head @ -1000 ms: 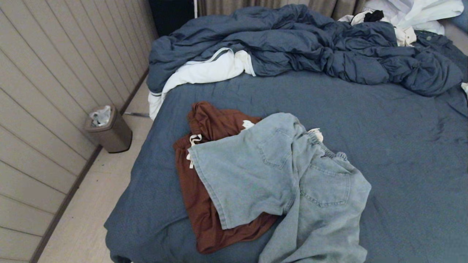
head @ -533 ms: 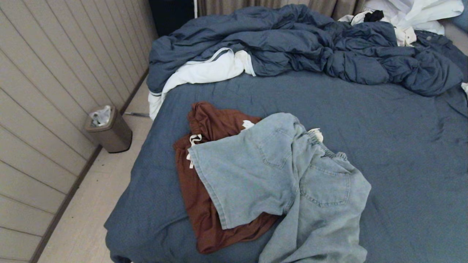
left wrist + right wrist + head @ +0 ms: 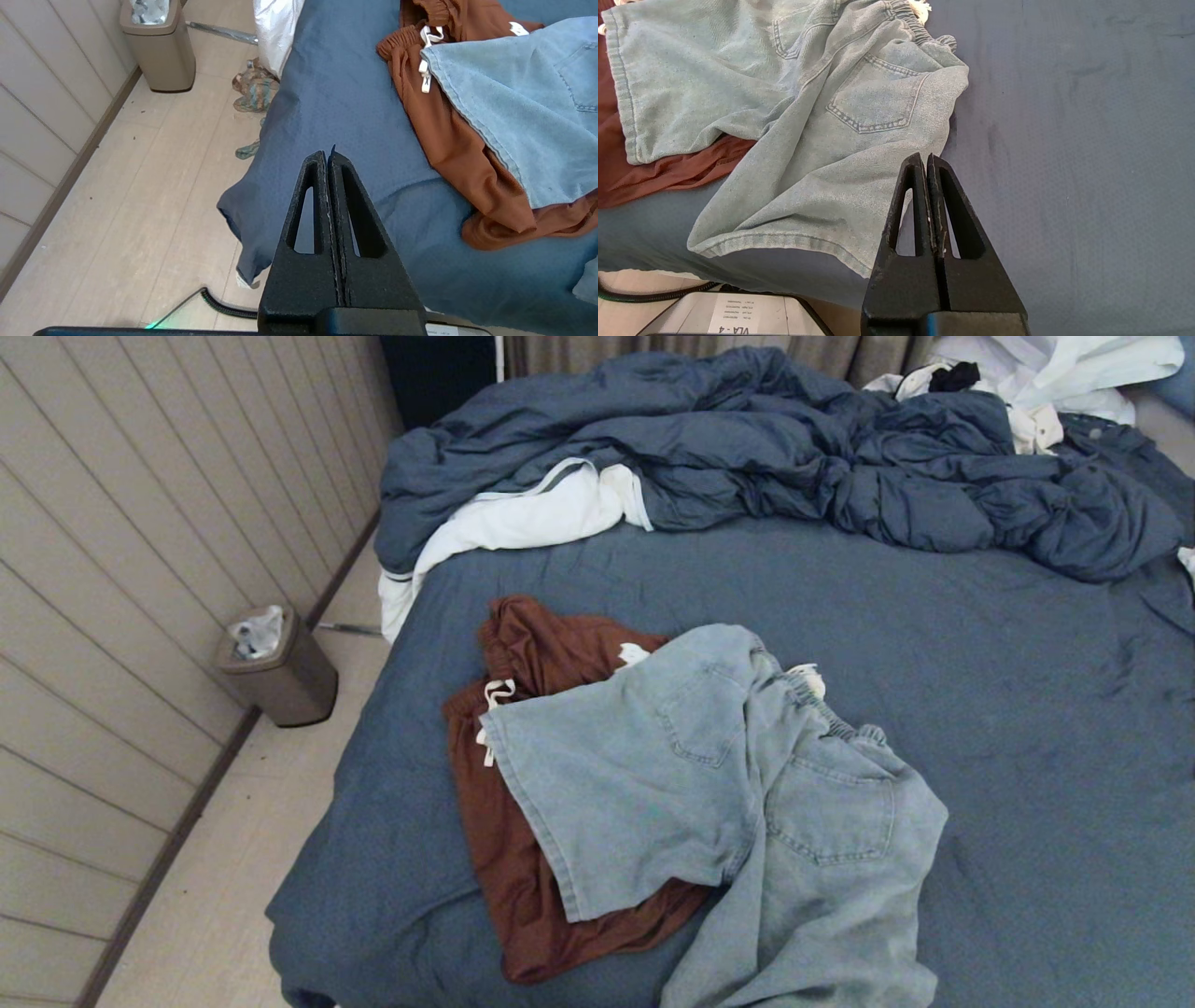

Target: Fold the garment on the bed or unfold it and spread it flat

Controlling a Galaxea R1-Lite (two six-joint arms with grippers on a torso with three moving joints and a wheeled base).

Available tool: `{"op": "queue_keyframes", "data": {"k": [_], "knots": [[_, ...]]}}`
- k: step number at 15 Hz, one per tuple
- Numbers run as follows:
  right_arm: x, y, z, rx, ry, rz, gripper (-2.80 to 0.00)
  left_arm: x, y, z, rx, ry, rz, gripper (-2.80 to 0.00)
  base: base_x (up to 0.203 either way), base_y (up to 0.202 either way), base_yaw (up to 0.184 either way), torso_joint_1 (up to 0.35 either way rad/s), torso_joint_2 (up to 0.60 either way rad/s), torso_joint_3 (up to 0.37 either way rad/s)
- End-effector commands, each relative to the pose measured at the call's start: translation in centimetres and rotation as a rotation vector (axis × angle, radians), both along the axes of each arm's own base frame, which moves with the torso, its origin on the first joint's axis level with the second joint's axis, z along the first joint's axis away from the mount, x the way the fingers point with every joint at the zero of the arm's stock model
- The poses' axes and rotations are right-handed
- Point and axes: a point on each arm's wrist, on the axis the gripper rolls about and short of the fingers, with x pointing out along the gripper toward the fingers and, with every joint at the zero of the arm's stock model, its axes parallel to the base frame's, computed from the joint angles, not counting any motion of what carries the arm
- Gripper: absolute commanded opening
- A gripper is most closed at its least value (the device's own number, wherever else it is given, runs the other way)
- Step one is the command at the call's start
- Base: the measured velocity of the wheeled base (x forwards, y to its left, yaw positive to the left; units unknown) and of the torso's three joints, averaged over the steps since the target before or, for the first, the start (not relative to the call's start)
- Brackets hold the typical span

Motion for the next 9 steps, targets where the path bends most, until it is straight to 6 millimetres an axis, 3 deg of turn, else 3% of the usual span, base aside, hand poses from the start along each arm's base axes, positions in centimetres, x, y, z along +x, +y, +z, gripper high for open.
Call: {"op": "queue_keyframes", "data": {"k": [1,9], "knots": [[0.00,0.00,0.00,0.000,0.000,0.001,-2.80,0.01,0.00,0.01,-0.001,0.001,0.000,-2.80,0.000,0.000,0.000,0.000,0.00,0.000],[0.00,0.00,0.00,0.001,0.000,0.000,-2.80,0.01,0.00,0.01,-0.001,0.001,0.000,-2.80,0.000,0.000,0.000,0.000,0.00,0.000]]}}
